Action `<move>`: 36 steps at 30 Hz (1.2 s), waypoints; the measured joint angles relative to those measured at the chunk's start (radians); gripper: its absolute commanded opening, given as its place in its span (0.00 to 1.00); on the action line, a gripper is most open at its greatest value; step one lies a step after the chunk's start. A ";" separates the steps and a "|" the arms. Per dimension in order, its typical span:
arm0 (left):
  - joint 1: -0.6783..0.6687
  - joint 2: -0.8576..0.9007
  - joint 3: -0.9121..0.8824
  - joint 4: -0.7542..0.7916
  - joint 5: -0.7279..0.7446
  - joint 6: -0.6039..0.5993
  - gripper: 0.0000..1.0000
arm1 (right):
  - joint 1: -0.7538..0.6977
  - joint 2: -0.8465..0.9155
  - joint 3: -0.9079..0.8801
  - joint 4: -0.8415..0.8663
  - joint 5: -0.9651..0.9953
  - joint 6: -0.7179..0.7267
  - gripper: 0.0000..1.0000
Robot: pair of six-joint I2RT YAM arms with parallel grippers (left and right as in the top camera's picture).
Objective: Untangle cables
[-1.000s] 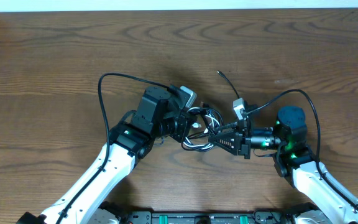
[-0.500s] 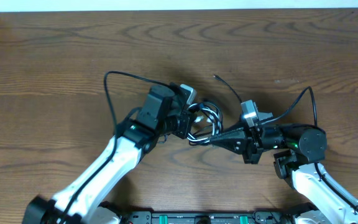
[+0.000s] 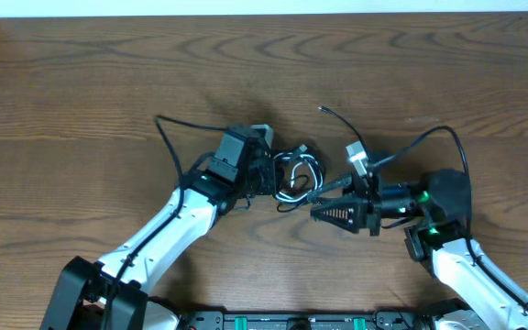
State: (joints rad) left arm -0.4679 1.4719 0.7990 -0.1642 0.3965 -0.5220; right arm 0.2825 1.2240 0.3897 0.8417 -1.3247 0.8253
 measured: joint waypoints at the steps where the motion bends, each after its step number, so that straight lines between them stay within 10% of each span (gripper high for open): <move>1: 0.015 0.000 0.000 0.001 0.025 -0.034 0.08 | -0.005 0.000 0.001 -0.072 0.024 -0.020 0.45; 10: 0.150 0.000 0.000 0.060 0.319 -0.158 0.08 | -0.028 0.002 0.000 -0.513 0.393 -0.134 0.43; 36: 0.138 0.000 0.000 0.170 0.500 -0.218 0.08 | -0.028 0.002 0.001 -0.752 0.717 -0.148 0.40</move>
State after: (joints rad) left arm -0.3298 1.4719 0.7986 0.0059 0.8963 -0.7403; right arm 0.2543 1.2259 0.3908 0.0902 -0.6075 0.6777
